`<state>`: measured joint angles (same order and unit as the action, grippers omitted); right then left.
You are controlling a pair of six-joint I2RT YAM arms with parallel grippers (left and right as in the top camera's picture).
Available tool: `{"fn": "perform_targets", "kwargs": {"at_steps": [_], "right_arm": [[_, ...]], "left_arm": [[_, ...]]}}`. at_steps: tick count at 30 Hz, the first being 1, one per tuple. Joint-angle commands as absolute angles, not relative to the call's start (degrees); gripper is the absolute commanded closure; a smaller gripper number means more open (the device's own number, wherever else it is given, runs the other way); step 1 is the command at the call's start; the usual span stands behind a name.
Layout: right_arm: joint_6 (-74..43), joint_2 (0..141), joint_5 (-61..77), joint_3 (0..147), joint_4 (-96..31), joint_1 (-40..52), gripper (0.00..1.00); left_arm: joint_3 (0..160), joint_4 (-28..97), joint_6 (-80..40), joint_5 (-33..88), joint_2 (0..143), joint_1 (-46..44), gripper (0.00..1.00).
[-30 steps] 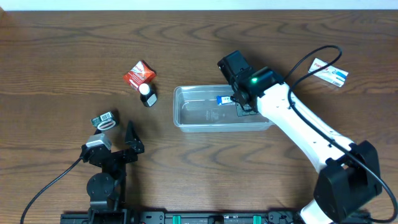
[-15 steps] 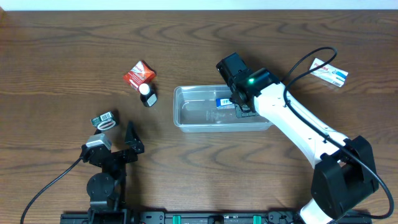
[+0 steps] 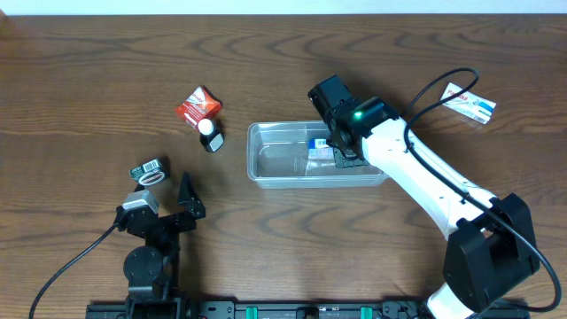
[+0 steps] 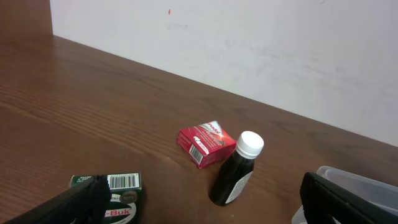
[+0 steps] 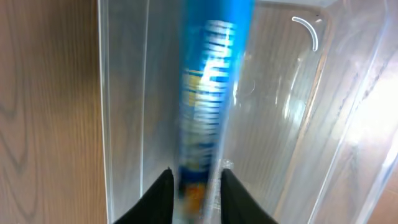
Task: Pack container
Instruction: 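Lower the blue box into the container and open the right gripper, then lift the right gripper out of the container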
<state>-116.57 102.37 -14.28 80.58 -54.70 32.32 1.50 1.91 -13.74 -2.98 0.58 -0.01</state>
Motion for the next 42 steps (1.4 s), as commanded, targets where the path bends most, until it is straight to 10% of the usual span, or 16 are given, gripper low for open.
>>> {"fn": "perform_targets", "kwargs": {"at_steps": [1, 37, 40, 42], "right_arm": [[-116.4, 102.4, -14.5, 80.6, -54.8, 31.5, 0.75], [-100.1, 88.3, -10.4, 80.6, -57.9, 31.5, 0.73], [-77.3, 85.3, -14.9, 80.6, -56.0, 31.5, 0.19], [-65.3, 83.8, -16.2, 80.6, -54.1, 31.5, 0.02]], "left_arm": [[0.2, 4.0, -14.0, -3.7, 0.2, 0.0, 0.02], [0.2, 4.0, -14.0, -3.7, 0.2, 0.0, 0.02], [0.2, 4.0, -14.1, -3.7, 0.2, 0.0, 0.02], [0.2, 4.0, -14.0, -3.7, 0.2, 0.0, 0.02]]}}
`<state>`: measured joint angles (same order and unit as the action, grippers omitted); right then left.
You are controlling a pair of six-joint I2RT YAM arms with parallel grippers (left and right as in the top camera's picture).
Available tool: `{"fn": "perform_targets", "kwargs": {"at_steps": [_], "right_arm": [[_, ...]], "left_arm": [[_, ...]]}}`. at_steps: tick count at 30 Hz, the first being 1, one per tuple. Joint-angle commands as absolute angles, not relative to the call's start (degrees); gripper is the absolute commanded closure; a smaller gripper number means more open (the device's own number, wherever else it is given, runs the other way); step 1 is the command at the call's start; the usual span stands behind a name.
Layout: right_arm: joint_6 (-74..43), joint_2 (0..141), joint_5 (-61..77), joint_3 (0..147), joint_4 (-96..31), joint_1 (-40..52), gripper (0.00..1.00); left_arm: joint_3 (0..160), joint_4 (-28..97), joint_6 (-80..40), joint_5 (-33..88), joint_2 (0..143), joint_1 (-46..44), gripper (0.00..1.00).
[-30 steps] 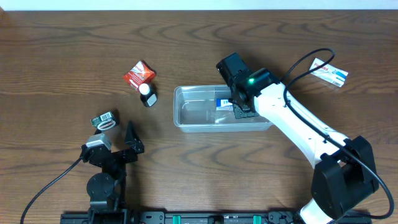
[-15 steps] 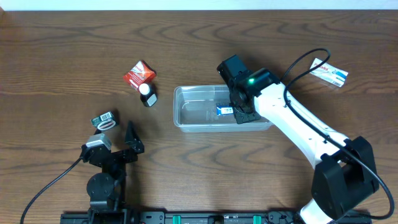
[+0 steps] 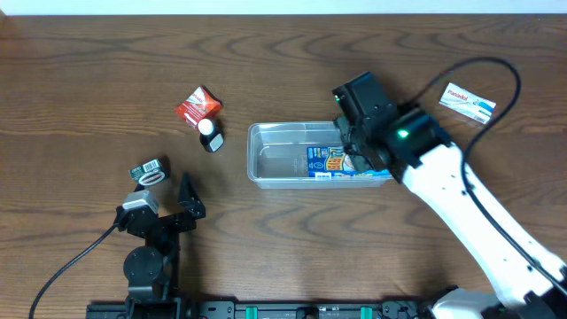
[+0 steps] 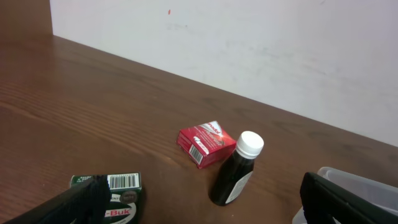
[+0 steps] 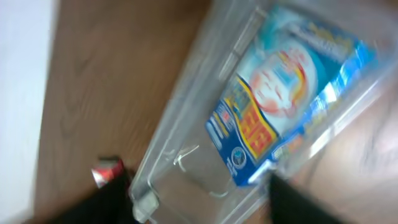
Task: Pack container
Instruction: 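Lift the right gripper out of the container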
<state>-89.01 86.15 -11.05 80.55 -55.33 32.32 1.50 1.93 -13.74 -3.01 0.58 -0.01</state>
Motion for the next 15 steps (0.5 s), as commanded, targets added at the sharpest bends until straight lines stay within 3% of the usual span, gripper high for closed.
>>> {"fn": "perform_targets", "kwargs": {"at_steps": [1, 6, 15], "right_arm": [[-60.0, 83.1, -16.2, 80.6, -52.8, 31.5, 0.01], [-38.4, 80.4, -16.6, 80.6, -50.1, 31.3, 0.01], [-29.5, 79.0, -7.8, 80.6, -47.7, 20.5, 0.01]], "left_arm": [[0.2, 4.0, -14.0, -3.7, 0.2, 0.0, 0.02], [0.2, 4.0, -14.0, -3.7, 0.2, 0.0, 0.02], [0.2, 4.0, -14.0, -3.7, 0.2, 0.0, 0.02]]}}
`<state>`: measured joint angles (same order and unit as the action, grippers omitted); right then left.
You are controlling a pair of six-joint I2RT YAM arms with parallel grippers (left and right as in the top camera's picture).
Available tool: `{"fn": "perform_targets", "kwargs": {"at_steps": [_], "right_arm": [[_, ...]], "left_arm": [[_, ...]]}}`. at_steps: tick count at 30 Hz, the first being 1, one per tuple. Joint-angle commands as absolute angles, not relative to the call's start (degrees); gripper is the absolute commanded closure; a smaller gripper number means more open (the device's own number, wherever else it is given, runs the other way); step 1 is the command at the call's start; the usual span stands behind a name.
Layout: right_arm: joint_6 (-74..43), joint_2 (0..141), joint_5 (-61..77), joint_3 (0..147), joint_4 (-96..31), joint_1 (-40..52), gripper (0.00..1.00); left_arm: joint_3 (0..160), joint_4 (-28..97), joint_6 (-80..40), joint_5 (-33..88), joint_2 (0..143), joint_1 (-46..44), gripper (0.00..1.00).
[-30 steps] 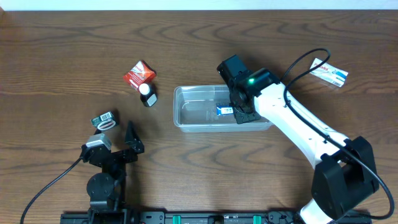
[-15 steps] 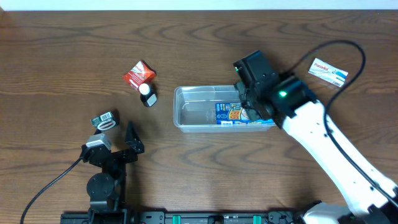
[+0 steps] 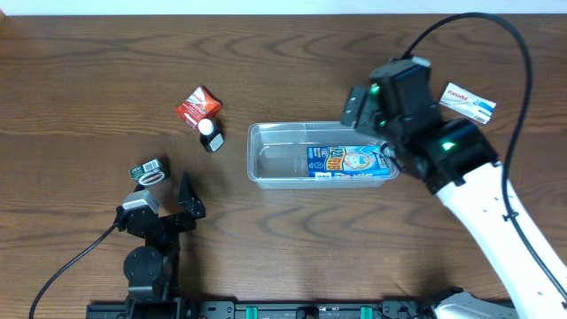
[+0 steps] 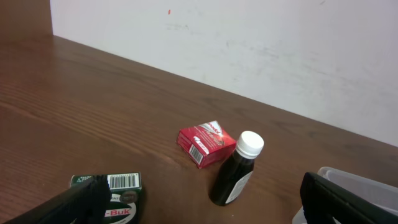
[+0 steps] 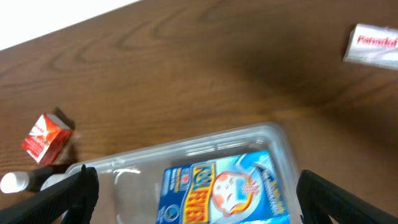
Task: Pack container
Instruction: 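Lift the right gripper out of the container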
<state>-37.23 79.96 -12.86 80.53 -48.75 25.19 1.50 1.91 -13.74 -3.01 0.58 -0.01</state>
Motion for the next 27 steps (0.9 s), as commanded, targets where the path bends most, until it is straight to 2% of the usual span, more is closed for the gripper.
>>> {"fn": "perform_targets", "kwargs": {"at_steps": [1, 7, 12, 18, 23, 27], "right_arm": [[-28.6, 79.1, -5.7, 80.6, -47.2, 18.5, 0.01], [-24.3, 79.8, 6.3, 80.6, -44.8, 3.4, 0.01], [-19.7, 83.0, 13.2, 80.6, -44.4, -5.0, 0.01], [-14.6, 89.6, 14.0, 80.6, -46.1, -5.9, 0.01], [-12.5, 92.5, 16.8, 80.6, -49.7, -3.5, 0.05], [-12.1, 91.6, 17.0, 80.6, -51.7, -0.5, 0.04]], "left_arm": [[0.2, 4.0, -14.1, -3.7, 0.2, 0.0, 0.02], [0.2, 4.0, -14.1, -3.7, 0.2, 0.0, 0.02], [0.2, 4.0, -14.1, -3.7, 0.2, 0.0, 0.02], [0.2, 4.0, -14.0, -3.7, 0.2, 0.0, 0.02], [0.2, 4.0, -14.0, -3.7, 0.2, 0.0, 0.02], [0.2, 4.0, -14.1, -3.7, 0.2, 0.0, 0.02]]}}
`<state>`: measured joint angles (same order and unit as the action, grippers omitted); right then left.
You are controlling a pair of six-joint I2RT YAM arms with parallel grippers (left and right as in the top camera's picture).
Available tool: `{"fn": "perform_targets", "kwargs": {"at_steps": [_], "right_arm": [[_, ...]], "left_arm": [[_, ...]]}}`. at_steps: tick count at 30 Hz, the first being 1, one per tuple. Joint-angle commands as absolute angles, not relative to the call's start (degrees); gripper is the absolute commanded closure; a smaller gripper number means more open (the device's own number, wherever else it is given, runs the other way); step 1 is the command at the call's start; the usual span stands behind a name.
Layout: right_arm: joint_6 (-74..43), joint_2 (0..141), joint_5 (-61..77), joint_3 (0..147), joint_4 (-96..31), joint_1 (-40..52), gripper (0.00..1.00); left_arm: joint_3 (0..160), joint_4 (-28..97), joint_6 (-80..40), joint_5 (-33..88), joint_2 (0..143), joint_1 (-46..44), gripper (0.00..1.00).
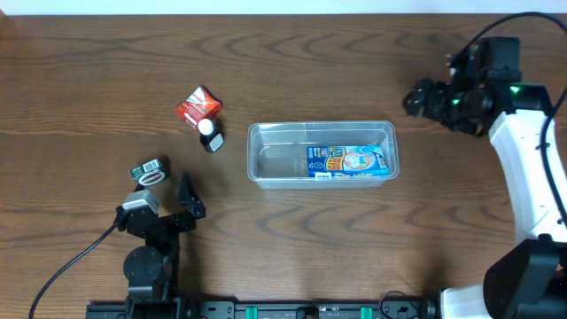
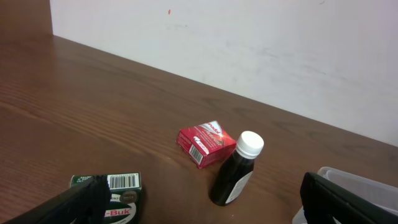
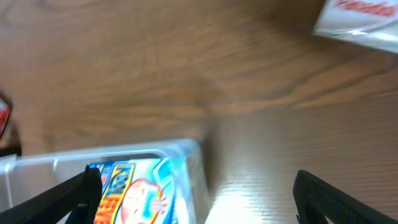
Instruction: Pack container
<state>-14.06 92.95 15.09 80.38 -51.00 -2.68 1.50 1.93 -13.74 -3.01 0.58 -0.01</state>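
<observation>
A clear plastic container (image 1: 266,130) sits mid-table with a blue printed box (image 1: 347,161) lying flat in its right half. The box (image 3: 134,186) also shows in the right wrist view. My right gripper (image 1: 423,97) hovers right of the container, open and empty (image 3: 196,180). A white Panadol box (image 3: 360,22) lies beyond it; the arm hides it in the overhead view. A red box (image 1: 197,105), a dark bottle with a white cap (image 1: 210,135) and a green box (image 1: 149,170) lie at the left. My left gripper (image 1: 182,206) rests open near the green box (image 2: 118,190).
The container's corner (image 3: 186,155) sits just left of the right gripper's centre. The right arm's black cable (image 1: 540,133) runs along the table's right side. A white wall (image 2: 249,43) borders the far table edge.
My right gripper has moved from above the container's right end to the right, beyond the container. The white box is now covered by the arm in the overhead view. The left arm has not moved.
My right gripper was down in the container, shut on the blue box held on edge. Then the box lay flat in the container with the gripper just above it. Then the gripper stood open over the container's right end, and now right of it.
</observation>
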Motion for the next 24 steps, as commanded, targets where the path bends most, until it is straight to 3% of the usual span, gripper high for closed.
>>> {"fn": "perform_targets", "kwargs": {"at_steps": [1, 6, 11, 18, 24], "right_arm": [[-12.1, 91.4, 17.1, 80.6, -52.2, 0.2, 0.04], [-10.0, 90.2, 18.6, 80.6, -54.5, 5.5, 0.10], [-9.7, 90.3, 17.2, 80.6, -55.7, 10.7, 0.27], [-11.8, 89.9, 19.5, 81.0, -53.0, 10.5, 0.34], [-6.3, 90.0, 19.8, 80.9, -59.3, 11.7, 0.39]], "left_arm": [[0.2, 4.0, -14.0, -3.7, 0.2, 0.0, 0.02], [0.2, 4.0, -14.1, -3.7, 0.2, 0.0, 0.02], [0.2, 4.0, -14.1, -3.7, 0.2, 0.0, 0.02], [0.2, 4.0, -14.0, -3.7, 0.2, 0.0, 0.02], [0.2, 4.0, -14.0, -3.7, 0.2, 0.0, 0.02]]}}
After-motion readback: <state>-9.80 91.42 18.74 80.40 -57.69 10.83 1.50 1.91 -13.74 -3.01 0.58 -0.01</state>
